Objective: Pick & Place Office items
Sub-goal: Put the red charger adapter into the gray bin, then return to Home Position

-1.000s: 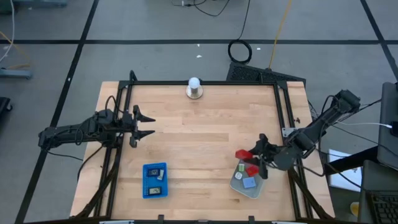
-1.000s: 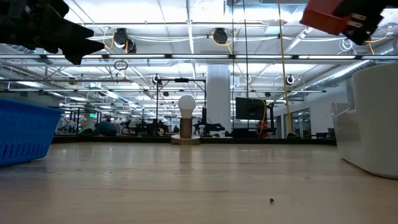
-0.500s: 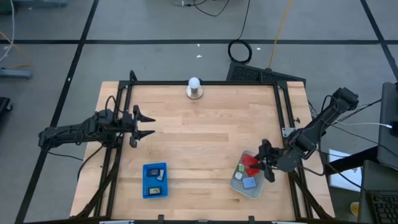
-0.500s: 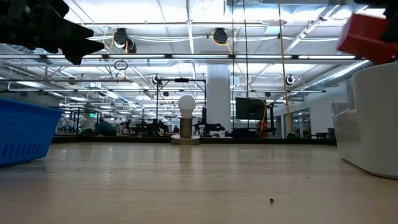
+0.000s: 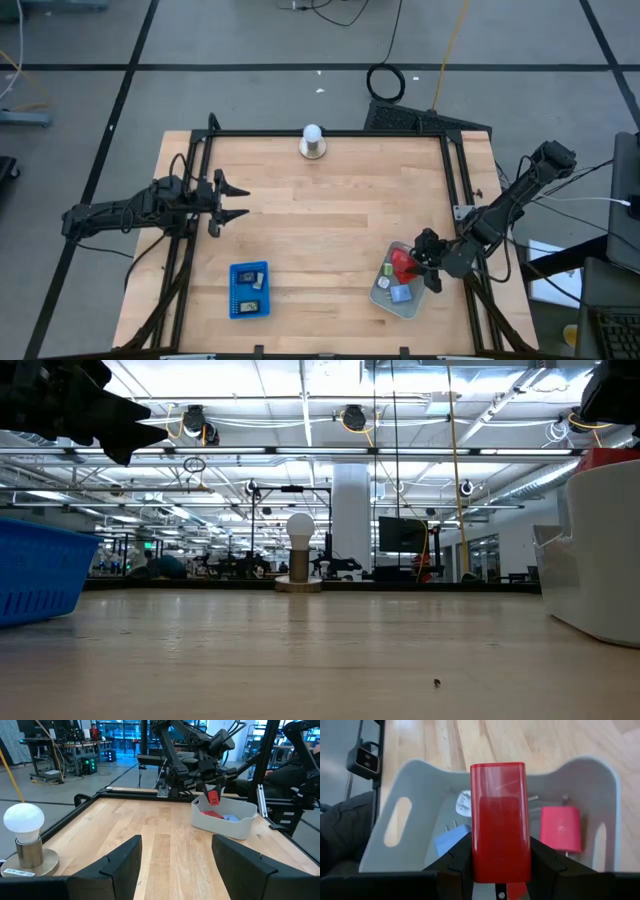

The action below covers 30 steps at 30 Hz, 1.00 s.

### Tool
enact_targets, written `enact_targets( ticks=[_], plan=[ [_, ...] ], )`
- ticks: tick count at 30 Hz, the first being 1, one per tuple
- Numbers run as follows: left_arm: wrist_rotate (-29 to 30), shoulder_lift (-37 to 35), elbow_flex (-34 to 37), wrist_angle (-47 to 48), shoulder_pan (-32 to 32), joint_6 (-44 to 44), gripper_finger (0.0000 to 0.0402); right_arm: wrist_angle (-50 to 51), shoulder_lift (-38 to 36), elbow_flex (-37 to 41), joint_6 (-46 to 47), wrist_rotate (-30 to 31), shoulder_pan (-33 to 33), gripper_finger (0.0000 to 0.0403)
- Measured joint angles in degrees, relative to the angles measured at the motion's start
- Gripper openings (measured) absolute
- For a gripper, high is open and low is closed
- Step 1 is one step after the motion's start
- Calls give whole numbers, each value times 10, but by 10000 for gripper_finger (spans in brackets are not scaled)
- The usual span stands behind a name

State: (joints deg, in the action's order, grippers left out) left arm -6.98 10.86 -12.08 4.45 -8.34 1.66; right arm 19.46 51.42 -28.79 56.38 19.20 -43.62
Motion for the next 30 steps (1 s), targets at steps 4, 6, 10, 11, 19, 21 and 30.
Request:
enact_targets(
  ticks=[4, 6, 10, 11, 19, 21, 30],
  plan=[
    [0, 0, 0, 0, 0, 1, 244, 1, 0, 7, 14, -16, 0, 113],
    [0, 0, 0, 0, 0, 1, 244, 0, 0, 7, 15, -19, 0, 120],
    [0, 0, 0, 0, 0, 1, 244, -8, 0, 7, 15, -29, 0, 138],
    [0, 0, 0, 0, 0, 1, 244, -11, 0, 7, 15, -29, 0, 141],
    [0, 0, 0, 0, 0, 1, 244, -23, 0, 7, 12, -18, 0, 160],
    [0, 0, 0, 0, 0, 1, 244, -26, 0, 7, -1, -14, 0, 166],
    [-42, 0, 0, 0, 0, 21, 244, -101, 0, 7, -100, 41, 0, 218]
  ],
)
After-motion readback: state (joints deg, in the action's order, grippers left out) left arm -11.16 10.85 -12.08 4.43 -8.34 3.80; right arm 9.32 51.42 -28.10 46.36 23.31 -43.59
